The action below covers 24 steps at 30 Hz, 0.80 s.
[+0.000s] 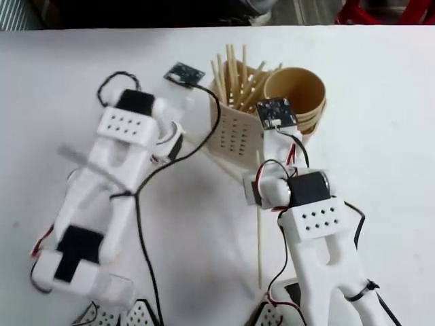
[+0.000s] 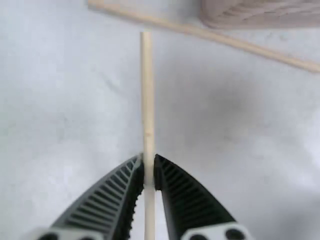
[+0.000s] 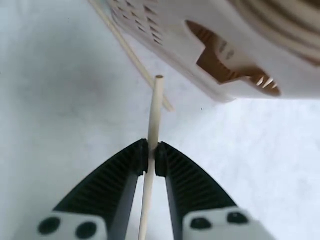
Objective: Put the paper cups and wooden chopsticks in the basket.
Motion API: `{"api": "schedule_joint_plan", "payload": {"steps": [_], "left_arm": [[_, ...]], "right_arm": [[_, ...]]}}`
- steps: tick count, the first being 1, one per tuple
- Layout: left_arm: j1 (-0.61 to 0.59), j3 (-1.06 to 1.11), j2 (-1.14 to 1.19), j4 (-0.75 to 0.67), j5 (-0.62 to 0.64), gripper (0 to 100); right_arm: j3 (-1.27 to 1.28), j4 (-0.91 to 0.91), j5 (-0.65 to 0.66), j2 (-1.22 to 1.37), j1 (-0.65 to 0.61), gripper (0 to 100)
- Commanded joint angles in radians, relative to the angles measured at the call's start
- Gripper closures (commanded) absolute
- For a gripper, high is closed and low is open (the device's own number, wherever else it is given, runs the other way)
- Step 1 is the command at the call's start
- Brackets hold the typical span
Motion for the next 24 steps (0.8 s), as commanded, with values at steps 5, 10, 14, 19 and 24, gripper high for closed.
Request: {"api": "schedule_joint_plan", "payload": {"steps": [5, 10, 14, 19, 24], "left_arm": [[-0.01, -0.026, -0.326, 0.078, -0.006, 98], [-0.01, -0.025, -0.466, 0.115, -0.006, 98], [-0.01, -0.025, -0.549, 0.129, -0.006, 98], [-0.01, 0.046, -0.621, 0.118, -0.006, 98], [-0.01, 0.117, -0.685, 0.097, -0.006, 98]], "right_arm": [[-0.014, -0.021, 0.005, -0.18, -0.136, 98.1], [-0.052, -0.122, 0.003, -0.351, -0.193, 98.1], [-0.091, -0.295, 0.012, -0.403, -0.182, 98.1], [-0.18, -0.49, 0.014, -0.39, -0.18, 98.1], [-0.273, -0.705, 0.014, -0.311, -0.081, 98.1]]}}
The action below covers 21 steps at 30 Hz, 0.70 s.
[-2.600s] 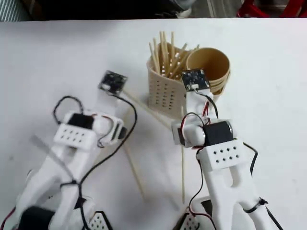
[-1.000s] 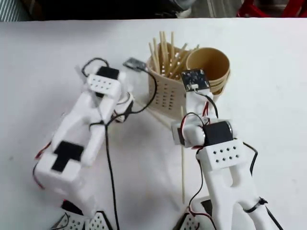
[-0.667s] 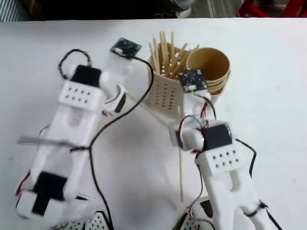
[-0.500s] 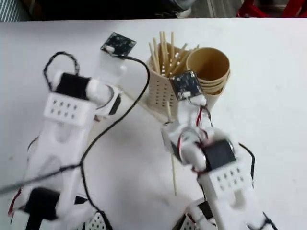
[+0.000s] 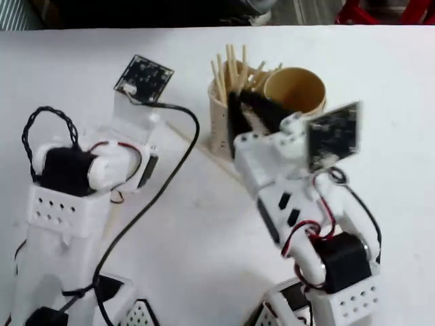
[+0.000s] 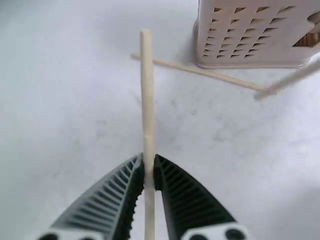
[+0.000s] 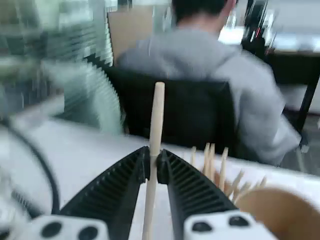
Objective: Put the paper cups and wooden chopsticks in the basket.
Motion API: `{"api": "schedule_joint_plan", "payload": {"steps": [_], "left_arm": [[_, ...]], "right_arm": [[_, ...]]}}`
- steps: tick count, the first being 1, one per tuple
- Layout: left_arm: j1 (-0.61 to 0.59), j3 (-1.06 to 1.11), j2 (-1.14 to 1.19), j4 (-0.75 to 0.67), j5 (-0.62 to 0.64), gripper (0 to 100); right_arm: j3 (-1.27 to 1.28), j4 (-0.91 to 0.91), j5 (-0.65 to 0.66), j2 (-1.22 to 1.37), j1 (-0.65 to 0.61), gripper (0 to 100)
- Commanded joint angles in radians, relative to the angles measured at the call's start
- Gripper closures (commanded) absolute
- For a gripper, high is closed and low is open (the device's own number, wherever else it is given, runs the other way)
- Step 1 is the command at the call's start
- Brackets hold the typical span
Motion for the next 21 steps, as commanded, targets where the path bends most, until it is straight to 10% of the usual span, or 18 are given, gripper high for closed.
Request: {"api": "schedule_joint_plan", "payload": {"steps": [1, 21], "left_arm": [[-0.008, 0.026, -0.087, -0.028, -0.006, 98], [-0.008, 0.021, -0.116, -0.026, -0.006, 98]], "right_arm": [[-0.094, -0.159, 0.014, 0.07, 0.081, 98.1], [-0.035, -0.318, 0.091, 0.364, 0.199, 87.1]]}}
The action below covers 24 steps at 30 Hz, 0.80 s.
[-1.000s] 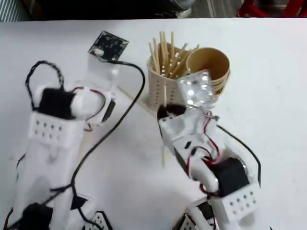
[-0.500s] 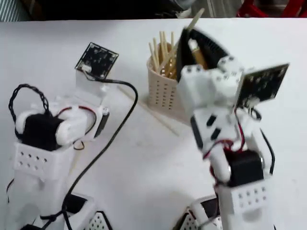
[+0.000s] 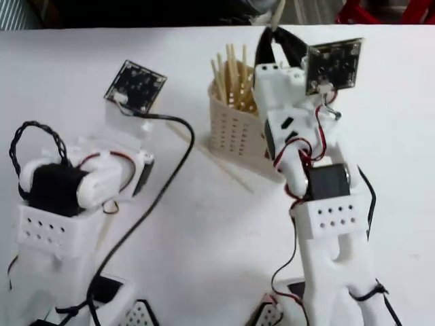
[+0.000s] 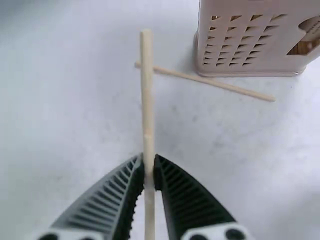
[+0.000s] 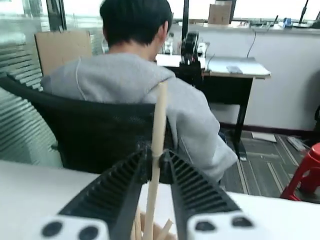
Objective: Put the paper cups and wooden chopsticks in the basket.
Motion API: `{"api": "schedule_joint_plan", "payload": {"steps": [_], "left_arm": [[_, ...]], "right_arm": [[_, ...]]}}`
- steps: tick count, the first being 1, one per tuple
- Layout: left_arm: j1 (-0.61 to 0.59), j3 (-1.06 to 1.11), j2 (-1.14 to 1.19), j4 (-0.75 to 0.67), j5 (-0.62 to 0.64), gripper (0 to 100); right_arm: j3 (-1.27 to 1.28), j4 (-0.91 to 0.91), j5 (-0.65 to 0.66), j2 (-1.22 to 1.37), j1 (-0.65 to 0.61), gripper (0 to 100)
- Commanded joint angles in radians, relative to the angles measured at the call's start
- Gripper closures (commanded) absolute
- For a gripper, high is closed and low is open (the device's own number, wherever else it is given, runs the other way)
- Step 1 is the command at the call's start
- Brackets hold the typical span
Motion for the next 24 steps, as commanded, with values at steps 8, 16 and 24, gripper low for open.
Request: {"api": "schedule_joint_plan", "payload": {"steps": [8, 16, 24], "left_arm": [[-0.007, -0.014, -0.033, -0.11, -0.005, 98], [0.001, -0.143, -0.024, -0.199, 0.002, 98], [0.033, -0.304, -0.022, -0.394, -0.002, 98]], "right_arm": [[-0.126, 0.394, 0.017, -0.231, -0.076, 96.7], [0.066, 0.753, 0.015, -0.444, -0.188, 98.1], [0.485, 0.766, 0.015, -0.641, -0.242, 98.1]]}}
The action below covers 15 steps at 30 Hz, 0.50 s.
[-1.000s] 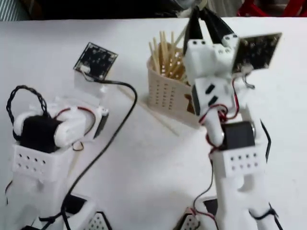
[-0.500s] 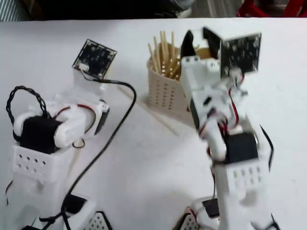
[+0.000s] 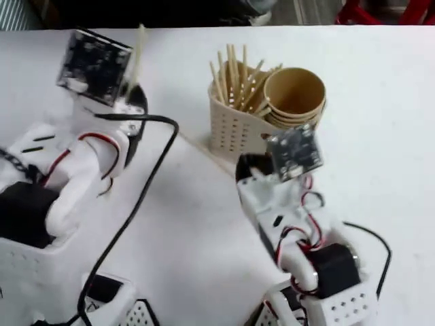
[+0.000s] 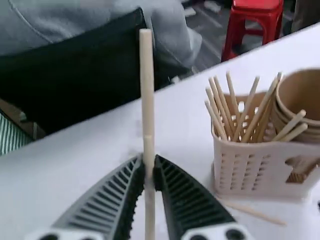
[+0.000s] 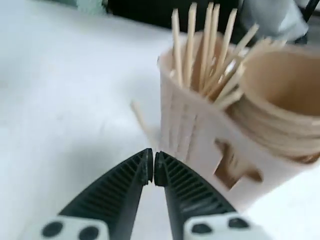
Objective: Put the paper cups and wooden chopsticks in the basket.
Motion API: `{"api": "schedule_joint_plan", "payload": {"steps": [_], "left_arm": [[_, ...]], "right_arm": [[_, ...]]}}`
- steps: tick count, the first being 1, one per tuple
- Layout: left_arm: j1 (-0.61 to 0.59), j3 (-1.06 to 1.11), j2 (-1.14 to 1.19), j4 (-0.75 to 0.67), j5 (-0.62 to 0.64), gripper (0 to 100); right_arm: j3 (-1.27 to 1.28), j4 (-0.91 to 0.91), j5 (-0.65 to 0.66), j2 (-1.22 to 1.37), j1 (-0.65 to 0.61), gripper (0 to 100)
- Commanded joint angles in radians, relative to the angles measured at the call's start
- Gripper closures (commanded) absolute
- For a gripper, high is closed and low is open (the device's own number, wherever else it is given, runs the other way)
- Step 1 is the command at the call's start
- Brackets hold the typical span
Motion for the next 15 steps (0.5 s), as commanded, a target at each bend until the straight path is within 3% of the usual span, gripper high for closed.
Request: {"api": "schedule_joint_plan", "payload": {"steps": [1, 8, 15], "left_arm": [[0.05, -0.06, -0.016, -0.146, -0.002, 98], [0.18, -0.068, 0.025, -0.374, -0.002, 98], [0.193, -0.069, 0.171, -0.637, 0.005, 98]], "right_arm": [[0.15, 0.004, 0.005, -0.074, -0.044, 98.1], [0.325, -0.001, 0.003, -0.116, -0.082, 98.1], [0.448, -0.067, 0.006, -0.114, -0.044, 98.1]]}}
